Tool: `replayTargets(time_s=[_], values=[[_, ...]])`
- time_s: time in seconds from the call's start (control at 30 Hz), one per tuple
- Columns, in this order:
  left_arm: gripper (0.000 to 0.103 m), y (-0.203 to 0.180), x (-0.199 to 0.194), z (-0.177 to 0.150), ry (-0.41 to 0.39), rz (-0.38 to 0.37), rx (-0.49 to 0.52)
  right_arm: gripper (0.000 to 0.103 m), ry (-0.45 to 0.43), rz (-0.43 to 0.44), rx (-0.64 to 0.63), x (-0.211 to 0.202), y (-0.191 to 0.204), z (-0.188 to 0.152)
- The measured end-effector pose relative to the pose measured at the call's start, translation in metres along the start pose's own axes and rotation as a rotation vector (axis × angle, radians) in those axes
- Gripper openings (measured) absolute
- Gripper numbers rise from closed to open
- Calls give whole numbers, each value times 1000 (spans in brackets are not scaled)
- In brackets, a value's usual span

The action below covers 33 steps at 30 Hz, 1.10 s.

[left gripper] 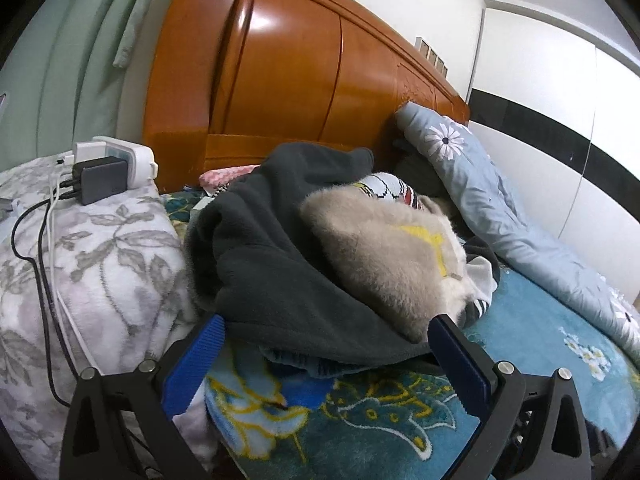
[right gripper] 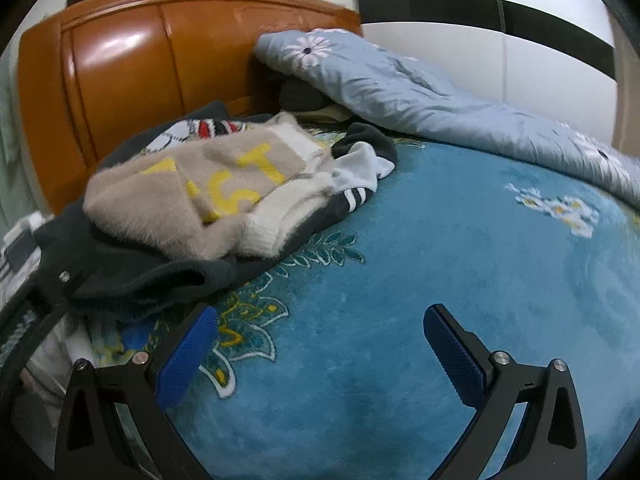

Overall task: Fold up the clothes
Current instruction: 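Move both grippers toward the beige fuzzy sweater on the clothes pile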

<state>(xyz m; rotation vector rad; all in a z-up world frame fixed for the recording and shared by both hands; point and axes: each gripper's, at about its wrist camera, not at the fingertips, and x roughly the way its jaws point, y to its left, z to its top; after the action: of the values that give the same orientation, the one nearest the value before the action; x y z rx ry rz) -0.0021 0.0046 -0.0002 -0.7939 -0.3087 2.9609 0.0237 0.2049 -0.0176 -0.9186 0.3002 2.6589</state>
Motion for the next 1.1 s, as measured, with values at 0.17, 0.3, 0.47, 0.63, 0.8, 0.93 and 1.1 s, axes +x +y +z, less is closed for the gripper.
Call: replayTargets(time_s=[0.17,0.3,0.47,0.63,0.8,0.93,1.1], values=[[103,0,-12,-8,-56,-22,-26,103,-64,53,-26,-6,9,-4],[103,12,-17,2,-26,-81,-40,103,-114,95,-46,-10,17,-7],[103,13,-18,2,4,-144,-66,103,-172,60,5,-19,21,-13],[103,10,-17,-2,12,-126,-55,103,-234,85,-14,-29,20,-17],[103,1,-15,-6,18,-83,-16,103,-237,103,-5,-30,17,-16],[103,-10,-18,-7,2,-51,40,103,-230,108,29,-29,8,-16],[103,-14,-26,-8,-35,-49,52,103,-215,140,38,-30,1,-17]])
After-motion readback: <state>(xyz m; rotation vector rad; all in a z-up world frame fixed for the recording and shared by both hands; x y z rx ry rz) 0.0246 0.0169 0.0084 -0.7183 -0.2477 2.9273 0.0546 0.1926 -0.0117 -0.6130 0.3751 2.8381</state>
